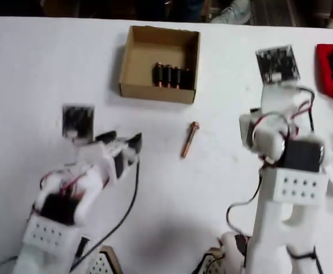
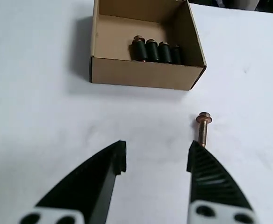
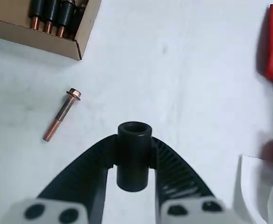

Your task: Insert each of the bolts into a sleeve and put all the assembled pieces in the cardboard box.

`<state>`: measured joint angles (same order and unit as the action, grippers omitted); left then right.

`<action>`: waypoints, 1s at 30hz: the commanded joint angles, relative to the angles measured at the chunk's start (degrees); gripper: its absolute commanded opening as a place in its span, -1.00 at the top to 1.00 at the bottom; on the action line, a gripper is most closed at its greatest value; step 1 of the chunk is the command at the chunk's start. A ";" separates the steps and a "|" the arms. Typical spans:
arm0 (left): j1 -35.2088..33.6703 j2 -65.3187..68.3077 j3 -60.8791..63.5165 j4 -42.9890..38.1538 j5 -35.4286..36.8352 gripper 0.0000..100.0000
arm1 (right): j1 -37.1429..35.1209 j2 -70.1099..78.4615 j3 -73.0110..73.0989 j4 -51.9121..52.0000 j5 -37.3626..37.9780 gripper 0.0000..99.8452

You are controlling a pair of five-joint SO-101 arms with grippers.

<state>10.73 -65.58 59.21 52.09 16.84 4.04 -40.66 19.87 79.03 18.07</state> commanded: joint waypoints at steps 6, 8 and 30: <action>8.00 52.04 -38.81 2.46 -0.53 0.55 | 9.71 -7.52 9.41 -5.49 0.09 0.96; 10.11 61.45 -47.69 5.36 -0.53 0.55 | 12.44 -7.60 10.90 -5.49 0.09 0.96; 16.53 122.11 -122.24 37.98 -0.26 0.56 | 19.47 -8.04 17.14 -5.58 0.18 0.96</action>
<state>27.08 54.07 -55.52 88.84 16.92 23.21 -46.64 37.27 74.55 18.07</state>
